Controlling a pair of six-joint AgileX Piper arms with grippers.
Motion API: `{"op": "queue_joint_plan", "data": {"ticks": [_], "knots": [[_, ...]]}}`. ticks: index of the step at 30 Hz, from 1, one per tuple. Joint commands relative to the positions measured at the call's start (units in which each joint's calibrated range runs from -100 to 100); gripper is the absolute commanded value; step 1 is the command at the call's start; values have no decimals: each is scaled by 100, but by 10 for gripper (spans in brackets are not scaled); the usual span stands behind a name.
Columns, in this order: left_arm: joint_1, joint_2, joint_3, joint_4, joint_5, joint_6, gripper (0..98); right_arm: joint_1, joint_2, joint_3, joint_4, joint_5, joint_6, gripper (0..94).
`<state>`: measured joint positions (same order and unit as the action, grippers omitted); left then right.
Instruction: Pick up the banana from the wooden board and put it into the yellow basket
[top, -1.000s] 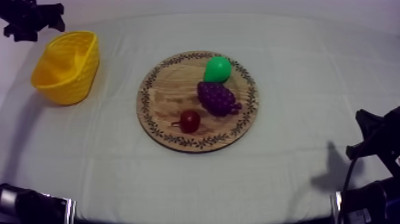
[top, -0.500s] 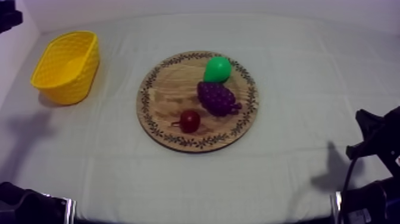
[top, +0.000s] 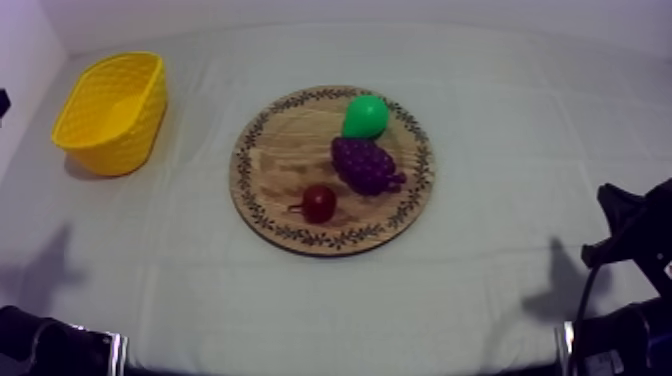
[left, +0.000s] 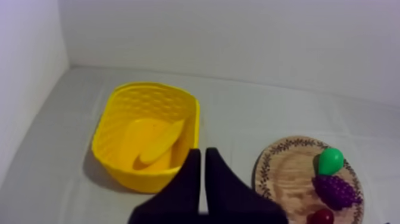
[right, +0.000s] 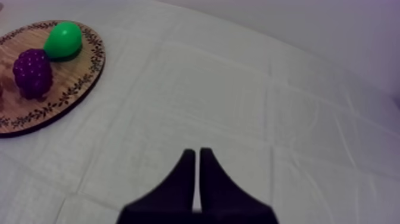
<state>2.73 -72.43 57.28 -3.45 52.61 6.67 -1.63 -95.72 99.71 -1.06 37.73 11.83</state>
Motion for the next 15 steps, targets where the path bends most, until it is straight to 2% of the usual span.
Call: {"op": "queue_joint_plan", "data": {"ticks": [1, 7, 15], "knots": [[-10, -527, 823, -31, -134, 18, 2, 2, -3, -5, 1, 1, 2, 6], [-26, -1264, 1713, -169, -316, 140, 1, 2, -3, -5, 1, 1, 2, 6], [16, -1986, 2637, -251, -565, 260, 1, 2, -3, -5, 1, 1, 2, 6]]}}
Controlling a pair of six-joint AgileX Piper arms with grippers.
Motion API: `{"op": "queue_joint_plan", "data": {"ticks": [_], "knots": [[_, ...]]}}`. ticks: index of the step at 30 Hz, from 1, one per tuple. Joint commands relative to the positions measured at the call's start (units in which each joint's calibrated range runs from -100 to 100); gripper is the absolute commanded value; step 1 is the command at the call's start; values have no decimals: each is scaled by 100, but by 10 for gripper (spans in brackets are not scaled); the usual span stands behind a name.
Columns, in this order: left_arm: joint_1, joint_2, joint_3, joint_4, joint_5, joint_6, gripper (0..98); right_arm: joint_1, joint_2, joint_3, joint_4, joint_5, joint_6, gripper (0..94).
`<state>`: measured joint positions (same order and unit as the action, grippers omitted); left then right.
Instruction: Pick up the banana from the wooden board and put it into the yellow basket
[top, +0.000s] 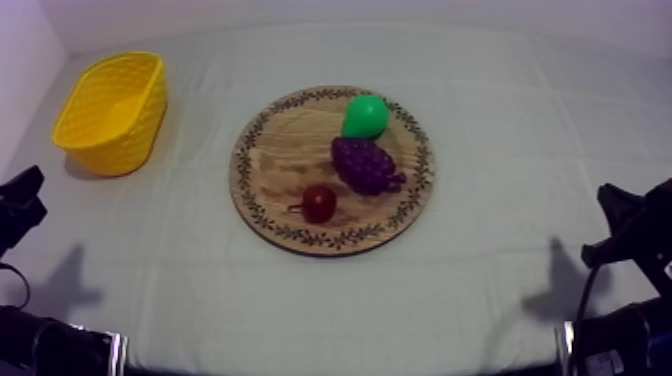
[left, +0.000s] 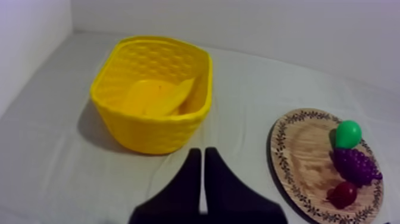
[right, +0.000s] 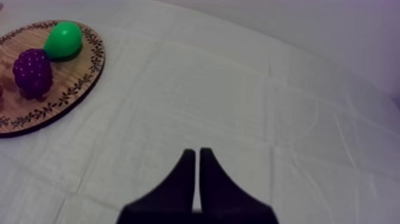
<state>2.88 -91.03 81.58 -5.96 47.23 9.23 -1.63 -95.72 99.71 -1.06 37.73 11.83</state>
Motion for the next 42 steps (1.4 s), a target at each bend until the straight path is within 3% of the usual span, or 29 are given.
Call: {"op": "queue_joint_plan", "data": {"ticks": [1, 7, 13, 22, 42], "knots": [[2, -212, 316, -6, -80, 13, 1, 2, -3, -5, 1, 1, 2, 6], [40, -721, 1087, -71, -473, 136, 1, 2, -3, -5, 1, 1, 2, 6], [73, -876, 1586, 219, -846, -301, 1, 2, -3, -5, 1, 1, 2, 6], [78, -896, 1809, 331, -1412, 251, 1, 2, -3, -5, 1, 1, 2, 6], [78, -897, 1820, 344, -1441, 242, 1, 2, -3, -5, 1, 1, 2, 6]]}}
